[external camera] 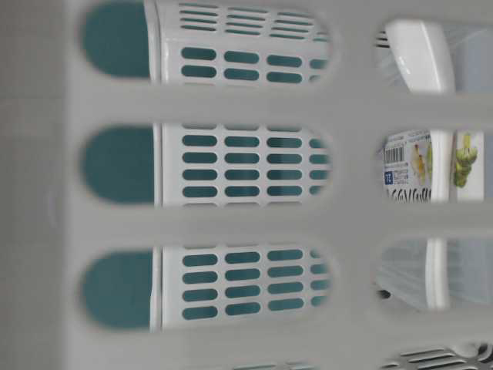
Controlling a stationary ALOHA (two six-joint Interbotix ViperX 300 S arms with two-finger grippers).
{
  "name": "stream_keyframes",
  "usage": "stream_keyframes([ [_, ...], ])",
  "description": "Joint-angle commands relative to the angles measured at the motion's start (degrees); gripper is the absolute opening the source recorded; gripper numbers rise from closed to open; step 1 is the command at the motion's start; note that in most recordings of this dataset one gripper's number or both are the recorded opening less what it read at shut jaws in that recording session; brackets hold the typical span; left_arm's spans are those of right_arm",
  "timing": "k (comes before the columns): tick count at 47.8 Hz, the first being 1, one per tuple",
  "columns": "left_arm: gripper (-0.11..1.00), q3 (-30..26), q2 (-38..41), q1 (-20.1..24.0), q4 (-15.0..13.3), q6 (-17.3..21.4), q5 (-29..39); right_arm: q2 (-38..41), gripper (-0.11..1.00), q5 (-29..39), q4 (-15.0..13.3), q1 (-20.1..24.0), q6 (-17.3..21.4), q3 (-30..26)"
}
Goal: Pick up the chinese spoon from the shopping basket with the left arm.
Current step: 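Move the left gripper over the basket toward the white spoon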
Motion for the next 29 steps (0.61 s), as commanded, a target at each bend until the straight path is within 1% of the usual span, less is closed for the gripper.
stream_keyframes([
  [1,0.06,-0.26,1.67,0.18,2.29,-1.32,1.49,0.79,0.00,-0.09,0.26,-0.53,-0.09,0.09],
  [2,0.06,-0.53,1.93,0.18,2.29,-1.58,1.93,0.79,0.00,0.18,0.26,-0.53,0.00,0.44],
  [4,0.07,-1.41,2.29,0.18,2.37,-2.37,3.16,0.70,0.07,0.79,0.35,-0.53,0.09,0.70],
  [5,0.05,-1.93,2.46,0.09,2.29,-2.55,3.60,0.62,0.07,1.23,0.35,-0.53,0.09,0.70],
  [7,0.00,-3.16,2.55,0.18,2.29,-2.55,4.39,0.53,0.02,2.20,0.35,-0.53,0.26,0.53],
  [9,0.00,-4.57,2.72,0.09,2.29,-2.46,5.19,0.35,0.00,2.72,0.35,-0.53,0.53,0.44],
  [14,0.00,-8.79,3.43,-0.18,2.37,-2.29,8.88,-0.18,0.00,3.52,0.35,-0.53,1.58,0.18],
  [19,0.00,-13.10,5.19,-0.97,2.37,-2.29,14.94,-0.62,0.00,3.87,0.35,-0.53,2.02,0.09],
  [24,0.00,-18.02,8.44,-2.37,2.37,-2.11,21.88,-0.79,0.00,3.96,0.44,-0.53,2.29,0.00],
  [29,0.00,-22.50,12.57,-3.34,2.37,-2.64,26.28,-0.88,0.00,4.04,0.35,-0.53,2.29,0.00],
])
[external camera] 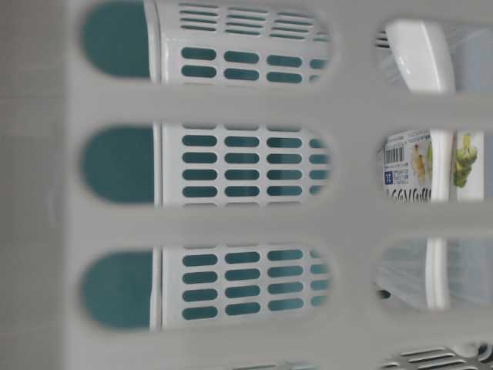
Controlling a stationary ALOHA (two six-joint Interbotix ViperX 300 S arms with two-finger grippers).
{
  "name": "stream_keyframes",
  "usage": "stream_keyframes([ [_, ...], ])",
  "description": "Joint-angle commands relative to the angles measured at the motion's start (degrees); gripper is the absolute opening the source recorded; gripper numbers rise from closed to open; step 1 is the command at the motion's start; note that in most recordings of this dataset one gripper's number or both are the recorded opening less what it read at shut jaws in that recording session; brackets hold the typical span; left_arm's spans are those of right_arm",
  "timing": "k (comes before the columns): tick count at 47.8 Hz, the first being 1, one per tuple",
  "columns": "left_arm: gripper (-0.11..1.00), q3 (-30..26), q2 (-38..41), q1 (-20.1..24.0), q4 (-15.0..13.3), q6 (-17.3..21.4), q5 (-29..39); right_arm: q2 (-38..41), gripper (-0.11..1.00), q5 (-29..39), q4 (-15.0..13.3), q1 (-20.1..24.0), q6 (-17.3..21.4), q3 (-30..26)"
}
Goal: Pick up the chinese spoon from the shopping basket with the left arm.
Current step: 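Move the left gripper over the basket toward the white spoon, then lower the open left gripper onto the spoon handle and close it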
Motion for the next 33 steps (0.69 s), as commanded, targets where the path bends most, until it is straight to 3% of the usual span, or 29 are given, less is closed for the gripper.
stream_keyframes([
  [1,0.00,-5.98,4.13,-1.05,0.26,-0.35,4.04,0.26,0.00,-0.26,0.18,-0.18,0.09,-1.05],
  [9,0.00,-13.62,11.78,-2.11,0.26,0.26,9.23,0.26,0.00,0.44,0.18,0.00,0.09,-1.05],
  [14,0.00,-18.46,17.05,-3.08,0.18,-0.62,10.81,0.26,0.07,0.79,0.18,0.00,0.09,-1.05],
  [21,0.00,-24.43,24.70,-4.39,0.26,-0.53,13.10,0.18,0.32,0.70,0.18,0.00,0.09,-1.05],
  [28,0.01,-30.15,31.64,-4.22,0.18,-0.79,21.09,0.09,0.60,0.79,0.18,-0.09,0.09,-1.05],
  [33,0.16,-33.75,35.77,-4.57,0.18,-0.88,25.93,0.09,0.68,0.79,0.18,-0.09,0.09,-1.05],
])
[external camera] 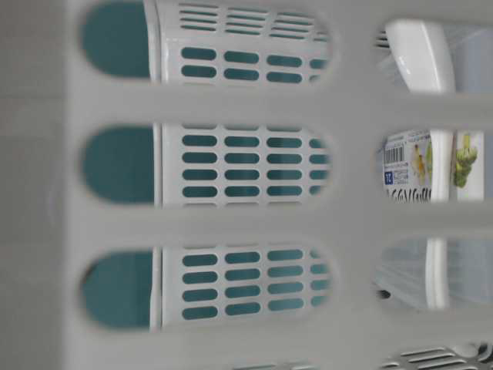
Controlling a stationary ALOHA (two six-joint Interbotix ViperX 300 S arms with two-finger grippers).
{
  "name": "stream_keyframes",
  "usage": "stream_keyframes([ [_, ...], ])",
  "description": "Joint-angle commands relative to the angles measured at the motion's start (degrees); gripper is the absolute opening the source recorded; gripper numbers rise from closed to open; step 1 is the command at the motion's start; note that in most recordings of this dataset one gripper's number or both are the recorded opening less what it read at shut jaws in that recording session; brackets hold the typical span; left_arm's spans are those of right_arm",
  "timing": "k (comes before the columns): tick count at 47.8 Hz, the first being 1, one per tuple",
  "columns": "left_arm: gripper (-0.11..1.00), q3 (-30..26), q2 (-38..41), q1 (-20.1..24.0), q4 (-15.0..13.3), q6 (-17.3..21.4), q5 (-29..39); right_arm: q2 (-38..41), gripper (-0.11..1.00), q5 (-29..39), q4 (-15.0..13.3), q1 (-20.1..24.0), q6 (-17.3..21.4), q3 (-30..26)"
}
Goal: Pick up the chinese spoon from the shopping basket with the left arm.
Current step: 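Lower the open left gripper onto the spoon handle and close it, then lift the white spoon upward with the left gripper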
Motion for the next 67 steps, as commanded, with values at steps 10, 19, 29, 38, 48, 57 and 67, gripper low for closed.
stream_keyframes([
  [10,0.77,-10.37,10.37,-1.41,0.26,-0.70,10.11,0.26,0.67,-0.26,0.09,0.00,-0.09,-0.97],
  [19,0.88,-13.27,16.26,-2.20,0.26,-4.22,12.04,0.26,0.67,-0.26,0.09,-0.09,-0.09,-0.97],
  [29,0.84,-13.80,21.53,-3.08,0.18,-8.61,12.04,0.26,0.67,-0.26,0.09,0.00,-0.09,-0.88],
  [38,0.84,-13.01,23.38,-3.52,0.26,-8.53,11.95,0.26,0.67,-0.26,0.09,-0.09,-0.09,-0.79],
  [48,0.83,-10.28,25.40,-3.52,0.26,-8.35,11.95,0.26,0.67,-0.26,0.09,0.00,-0.09,-0.70],
  [57,0.66,-9.49,25.49,-3.52,0.26,-8.26,11.87,0.26,0.67,-0.26,0.09,-0.09,-0.09,-0.70],
  [67,0.12,-10.37,23.64,-3.16,0.26,-8.26,12.04,0.26,0.67,-0.26,0.09,0.00,-0.09,-0.62],
])
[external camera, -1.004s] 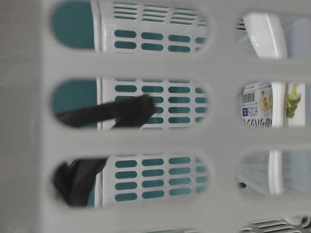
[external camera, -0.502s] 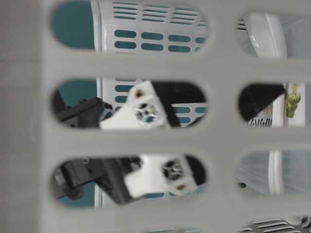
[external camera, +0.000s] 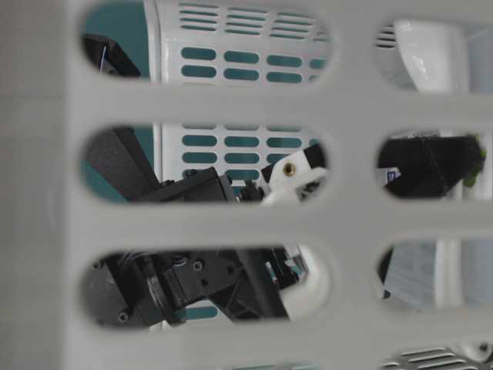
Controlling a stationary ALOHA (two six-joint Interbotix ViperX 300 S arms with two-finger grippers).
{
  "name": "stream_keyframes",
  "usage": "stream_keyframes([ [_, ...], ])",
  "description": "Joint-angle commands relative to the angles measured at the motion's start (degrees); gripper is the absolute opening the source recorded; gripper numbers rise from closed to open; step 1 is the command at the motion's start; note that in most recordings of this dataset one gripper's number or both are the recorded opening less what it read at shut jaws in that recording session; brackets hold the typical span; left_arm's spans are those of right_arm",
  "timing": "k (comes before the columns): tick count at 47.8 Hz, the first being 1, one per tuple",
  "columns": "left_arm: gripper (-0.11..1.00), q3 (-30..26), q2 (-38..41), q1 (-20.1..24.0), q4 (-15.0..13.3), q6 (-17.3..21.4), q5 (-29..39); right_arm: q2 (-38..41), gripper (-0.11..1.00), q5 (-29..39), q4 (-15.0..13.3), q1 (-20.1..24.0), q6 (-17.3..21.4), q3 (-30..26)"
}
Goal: Pick up the chinese spoon from the shopping basket with the left arm.
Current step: 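Lift the white spoon upward with the left gripper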
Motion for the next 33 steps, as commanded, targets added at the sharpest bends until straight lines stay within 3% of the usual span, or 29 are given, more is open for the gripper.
stream_keyframes([
  [1,0.12,-0.97,-1.76,0.26,0.18,0.09,0.44,0.35,0.67,-0.26,0.18,-0.09,-0.09,-0.62],
  [8,0.13,-4.39,-5.10,0.35,0.18,0.00,2.99,0.35,0.67,-0.53,0.18,-0.09,-0.09,-0.62],
  [26,0.13,-24.79,-9.49,0.44,0.18,0.00,23.55,0.35,0.67,-0.53,0.18,0.00,0.00,-0.62],
  [33,0.13,-28.83,-8.96,0.62,0.18,0.18,27.42,0.35,0.67,-0.53,0.18,0.00,0.00,-0.62],
])
